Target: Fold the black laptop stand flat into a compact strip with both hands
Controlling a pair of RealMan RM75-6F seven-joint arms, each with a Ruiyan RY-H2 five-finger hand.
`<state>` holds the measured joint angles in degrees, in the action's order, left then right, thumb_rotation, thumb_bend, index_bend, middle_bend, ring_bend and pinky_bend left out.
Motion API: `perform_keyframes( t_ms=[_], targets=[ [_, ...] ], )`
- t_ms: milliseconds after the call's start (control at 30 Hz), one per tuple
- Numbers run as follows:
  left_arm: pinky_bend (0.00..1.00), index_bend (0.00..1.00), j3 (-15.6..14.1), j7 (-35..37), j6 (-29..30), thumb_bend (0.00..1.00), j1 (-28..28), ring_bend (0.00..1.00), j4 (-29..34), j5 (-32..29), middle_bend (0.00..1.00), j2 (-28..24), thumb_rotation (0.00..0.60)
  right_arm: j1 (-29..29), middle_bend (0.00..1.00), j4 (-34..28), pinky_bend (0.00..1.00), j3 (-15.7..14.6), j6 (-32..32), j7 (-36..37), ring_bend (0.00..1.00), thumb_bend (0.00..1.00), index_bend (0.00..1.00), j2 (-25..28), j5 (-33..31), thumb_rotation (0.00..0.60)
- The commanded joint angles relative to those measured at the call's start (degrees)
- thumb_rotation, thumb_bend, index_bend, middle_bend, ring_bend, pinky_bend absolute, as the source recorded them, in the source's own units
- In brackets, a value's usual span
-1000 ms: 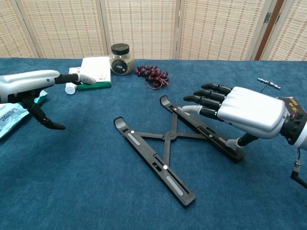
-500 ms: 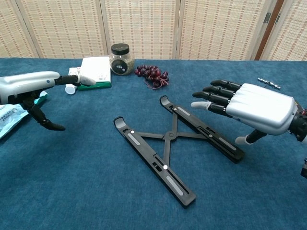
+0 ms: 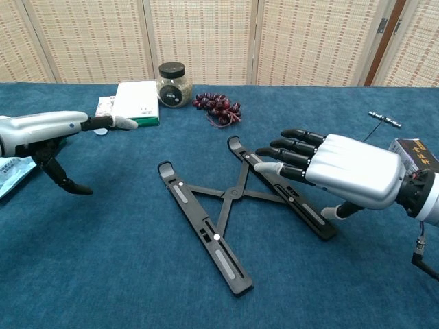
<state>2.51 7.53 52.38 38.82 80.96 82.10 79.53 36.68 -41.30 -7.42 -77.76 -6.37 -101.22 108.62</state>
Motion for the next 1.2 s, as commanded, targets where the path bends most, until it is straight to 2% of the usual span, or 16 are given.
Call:
perform_keyframes(
  t_ms=[33, 633, 1200],
  targets=[
    [0.00, 0.03, 0.1, -0.2, -0.3, 0.15, 0.1, 0.07, -0.4, -0.2, 0.08, 0.4, 0.600, 0.3, 0.00, 0.3, 0.00, -0.2, -0.3, 0.2, 0.00, 0.00, 0.00, -0.7, 0.4, 0.600],
    [0.00, 0.03, 0.5, 0.5, -3.3, 0.15, 3.2, 0.07, -6.7, 0.8, 0.08, 5.9, 0.600, 2.8, 0.00, 1.8, 0.00, -0.6, -0.5, -0.3, 0.00, 0.00, 0.00, -4.6, 1.5, 0.600],
    [0.00, 0.03, 0.7, 5.4, -5.2, 0.15, 6.6, 0.07, -15.1, 2.6, 0.08, 12.0, 0.600, 4.3, 0.00, 2.9, 0.00, -0.8, -0.3, -0.7, 0.00, 0.00, 0.00, -6.7, 1.5, 0.600]
  ],
)
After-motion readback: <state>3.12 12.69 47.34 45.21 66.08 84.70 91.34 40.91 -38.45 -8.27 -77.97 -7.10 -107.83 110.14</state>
